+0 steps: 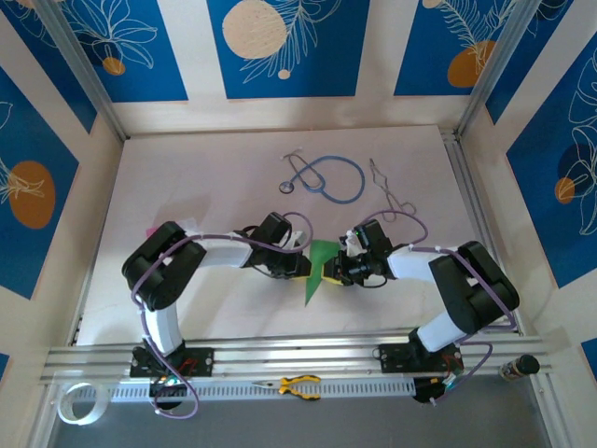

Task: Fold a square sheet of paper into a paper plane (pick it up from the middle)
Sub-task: Move a paper plane to the center of the table.

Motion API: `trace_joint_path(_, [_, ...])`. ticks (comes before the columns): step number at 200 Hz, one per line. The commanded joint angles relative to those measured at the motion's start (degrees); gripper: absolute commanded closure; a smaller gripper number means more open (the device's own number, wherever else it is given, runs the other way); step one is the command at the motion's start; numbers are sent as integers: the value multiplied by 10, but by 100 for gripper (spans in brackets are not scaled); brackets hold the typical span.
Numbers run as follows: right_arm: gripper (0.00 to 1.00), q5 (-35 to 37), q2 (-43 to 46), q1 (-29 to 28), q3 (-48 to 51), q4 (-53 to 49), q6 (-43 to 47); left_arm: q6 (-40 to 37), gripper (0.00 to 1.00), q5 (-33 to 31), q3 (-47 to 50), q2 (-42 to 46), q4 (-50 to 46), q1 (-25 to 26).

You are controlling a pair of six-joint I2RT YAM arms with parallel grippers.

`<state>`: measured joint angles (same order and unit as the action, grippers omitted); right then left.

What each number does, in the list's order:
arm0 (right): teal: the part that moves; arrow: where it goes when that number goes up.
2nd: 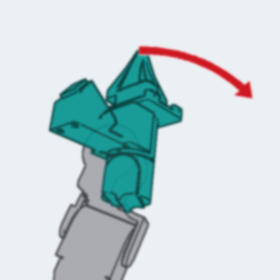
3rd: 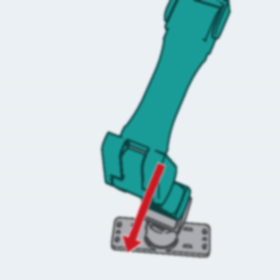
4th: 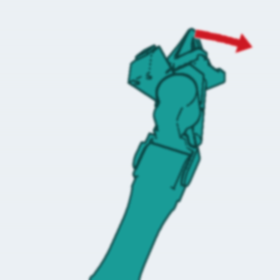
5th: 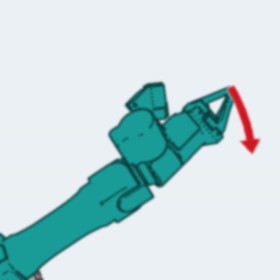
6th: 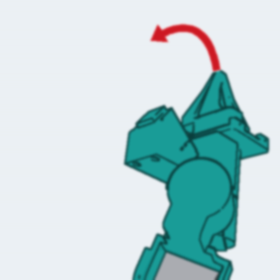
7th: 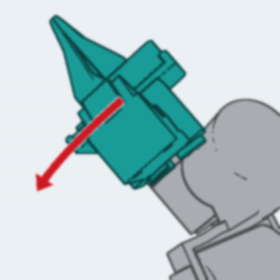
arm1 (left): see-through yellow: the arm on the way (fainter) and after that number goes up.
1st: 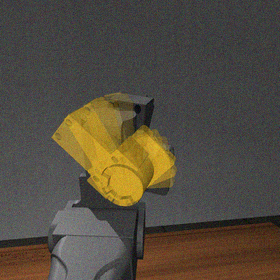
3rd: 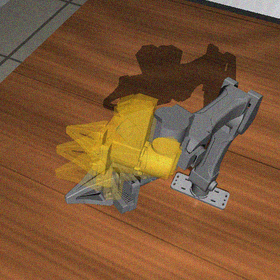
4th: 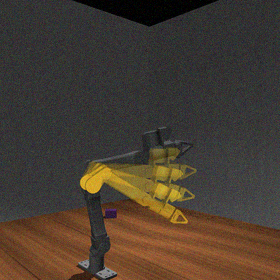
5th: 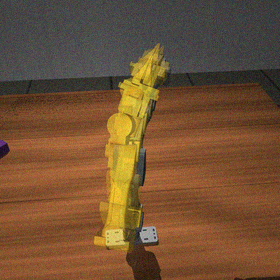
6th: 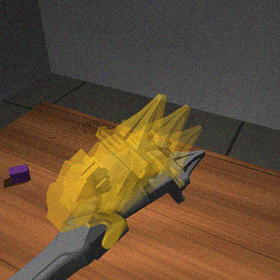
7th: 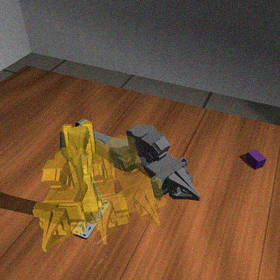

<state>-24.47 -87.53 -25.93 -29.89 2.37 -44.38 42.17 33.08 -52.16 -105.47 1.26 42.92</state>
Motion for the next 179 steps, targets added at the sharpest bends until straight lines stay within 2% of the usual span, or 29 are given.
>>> trace_joint_path(1, [79,-16,-8,-4,-11,4,8,14,81,27,7,-8,27,2])
trace_joint_path(46, [79,-18,-14,-4,-11,7,9,19,81,33,6,-17,33,4])
trace_joint_path(102, [78,-16,2,-3,-14,3,2,8,93,15,4,3,24,3])
trace_joint_path(141, [74,6,62,-1,-22,-31,-10,-30,96,-52,-5,47,-34,4])
trace_joint_path(160, [66,0,78,0,-36,-45,-14,-44,98,-94,-10,65,-69,5])
trace_joint_path(179, [63,4,75,-7,-60,-69,-19,-46,98,-109,-11,74,-74,5])
